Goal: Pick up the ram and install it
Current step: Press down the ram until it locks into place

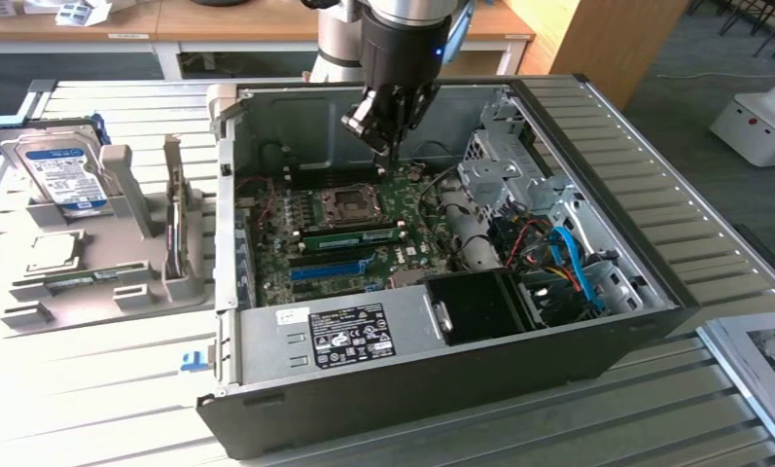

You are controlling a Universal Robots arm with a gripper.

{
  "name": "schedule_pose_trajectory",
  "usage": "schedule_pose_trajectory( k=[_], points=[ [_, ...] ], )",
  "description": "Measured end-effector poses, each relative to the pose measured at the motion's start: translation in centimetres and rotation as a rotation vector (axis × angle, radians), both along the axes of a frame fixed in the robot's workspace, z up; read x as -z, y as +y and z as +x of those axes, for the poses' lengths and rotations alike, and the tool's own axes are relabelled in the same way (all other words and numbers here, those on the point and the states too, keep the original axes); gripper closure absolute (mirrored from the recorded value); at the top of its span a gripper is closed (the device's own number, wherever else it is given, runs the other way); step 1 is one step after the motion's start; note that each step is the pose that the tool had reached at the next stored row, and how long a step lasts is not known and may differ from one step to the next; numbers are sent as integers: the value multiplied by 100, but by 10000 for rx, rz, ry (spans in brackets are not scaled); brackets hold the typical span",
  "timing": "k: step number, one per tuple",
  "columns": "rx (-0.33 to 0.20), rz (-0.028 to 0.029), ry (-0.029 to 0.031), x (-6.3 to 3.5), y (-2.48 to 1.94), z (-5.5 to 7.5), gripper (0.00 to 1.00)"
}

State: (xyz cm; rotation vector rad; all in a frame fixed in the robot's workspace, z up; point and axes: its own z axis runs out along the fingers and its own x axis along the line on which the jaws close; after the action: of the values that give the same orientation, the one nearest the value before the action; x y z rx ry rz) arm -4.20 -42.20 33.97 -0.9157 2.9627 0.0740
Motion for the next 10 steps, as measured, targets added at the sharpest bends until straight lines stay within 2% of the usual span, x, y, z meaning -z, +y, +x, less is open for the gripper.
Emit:
schedule_pose_trajectory(
  k=[10],
  points=[
    [1613, 1, 0, 6, 0, 0, 90]
  ],
)
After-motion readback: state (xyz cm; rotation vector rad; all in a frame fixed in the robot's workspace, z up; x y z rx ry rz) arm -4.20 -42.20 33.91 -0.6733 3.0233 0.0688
